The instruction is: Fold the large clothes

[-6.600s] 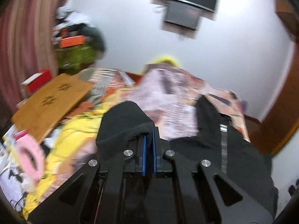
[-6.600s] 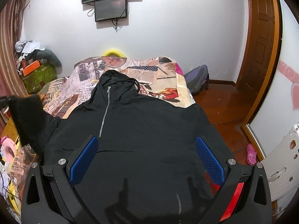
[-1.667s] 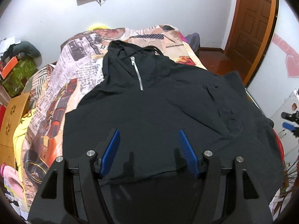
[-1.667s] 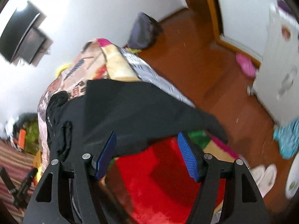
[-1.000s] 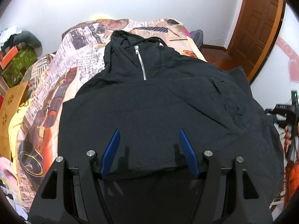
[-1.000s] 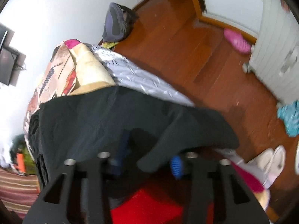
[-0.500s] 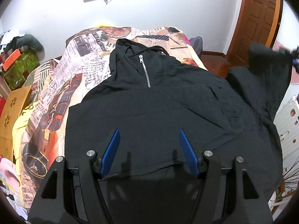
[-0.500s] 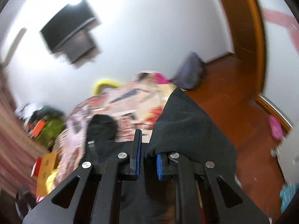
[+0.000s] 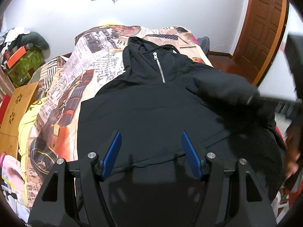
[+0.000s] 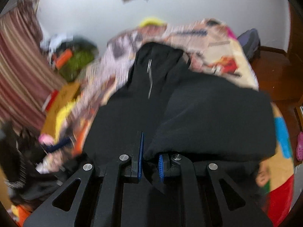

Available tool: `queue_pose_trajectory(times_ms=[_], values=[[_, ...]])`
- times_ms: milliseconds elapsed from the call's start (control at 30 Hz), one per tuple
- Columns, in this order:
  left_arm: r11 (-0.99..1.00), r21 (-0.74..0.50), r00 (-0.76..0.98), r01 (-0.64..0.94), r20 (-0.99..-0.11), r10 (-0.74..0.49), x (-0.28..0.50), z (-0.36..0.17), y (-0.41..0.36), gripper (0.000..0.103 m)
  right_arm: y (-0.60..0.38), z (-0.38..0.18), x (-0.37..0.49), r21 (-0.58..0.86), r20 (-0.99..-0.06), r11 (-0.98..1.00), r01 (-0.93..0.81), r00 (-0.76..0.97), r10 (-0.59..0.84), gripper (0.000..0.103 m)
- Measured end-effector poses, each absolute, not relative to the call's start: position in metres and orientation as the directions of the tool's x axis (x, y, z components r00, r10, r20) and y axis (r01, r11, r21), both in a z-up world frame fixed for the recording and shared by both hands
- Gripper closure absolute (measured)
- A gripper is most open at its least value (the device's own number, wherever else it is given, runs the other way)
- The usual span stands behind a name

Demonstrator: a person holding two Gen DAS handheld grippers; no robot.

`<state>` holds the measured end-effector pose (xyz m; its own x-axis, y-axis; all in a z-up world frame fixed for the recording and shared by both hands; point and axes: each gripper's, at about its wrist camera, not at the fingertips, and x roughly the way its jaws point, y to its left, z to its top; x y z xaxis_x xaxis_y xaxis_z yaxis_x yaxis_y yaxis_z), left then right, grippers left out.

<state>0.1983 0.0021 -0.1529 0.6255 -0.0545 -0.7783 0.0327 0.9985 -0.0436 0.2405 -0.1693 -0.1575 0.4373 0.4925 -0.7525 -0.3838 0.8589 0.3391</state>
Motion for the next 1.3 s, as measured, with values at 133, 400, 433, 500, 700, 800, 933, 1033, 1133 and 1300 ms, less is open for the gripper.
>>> queue_pose_trajectory(times_ms=[133,400,433,500,700,800,933,1033,1133,1300], values=[[0.998,-0.058,0.618,0.020,-0.784,-0.058,0.197,-0.156,0.006,0.039,-0.156,-0.172,0.238,0.306,-0.808,0.869,-0.389,0.378,0.453,0.087],[0.997,-0.065,0.607,0.027,-0.792,-0.068,0.197,-0.161,0.002,0.038,-0.184,-0.152,0.228,0.327,-0.834,0.855,-0.402,0.303,0.461,0.072],[0.997,-0.066,0.605,0.030,-0.793,-0.071,0.198,-0.162,0.000,0.038,-0.186,-0.150,0.224,0.331,-0.828,0.856,-0.397,0.313,0.465,0.067],[0.997,-0.066,0.603,0.035,-0.794,-0.074,0.199,-0.162,-0.003,0.038,-0.197,-0.139,0.217,0.324,-0.810,0.863,-0.388,0.358,0.465,0.058],[0.997,-0.067,0.602,0.044,-0.795,-0.079,0.200,-0.163,-0.008,0.038,-0.243,-0.105,0.207,0.291,-0.732,0.914,-0.284,0.548,0.404,0.050],[0.997,-0.068,0.602,0.049,-0.794,-0.083,0.201,-0.163,-0.011,0.038,-0.272,-0.100,0.214,0.332,-0.688,0.929,-0.165,0.630,0.359,0.048],[0.996,-0.068,0.601,0.052,-0.795,-0.086,0.202,-0.163,-0.013,0.038,-0.301,-0.114,0.232,0.422,-0.695,0.906,-0.029,0.632,0.343,0.047],[0.996,-0.068,0.598,0.050,-0.797,-0.084,0.203,-0.164,-0.012,0.038,-0.314,-0.136,0.245,0.478,-0.714,0.877,0.044,0.600,0.360,0.047],[0.997,-0.071,0.595,0.043,-0.800,-0.083,0.204,-0.165,-0.010,0.038,-0.323,-0.169,0.257,0.550,-0.734,0.826,0.120,0.541,0.410,0.047],[0.996,-0.087,0.589,0.030,-0.803,-0.088,0.205,-0.167,-0.005,0.038,-0.325,-0.210,0.273,0.663,-0.716,0.719,0.207,0.457,0.528,0.047]])
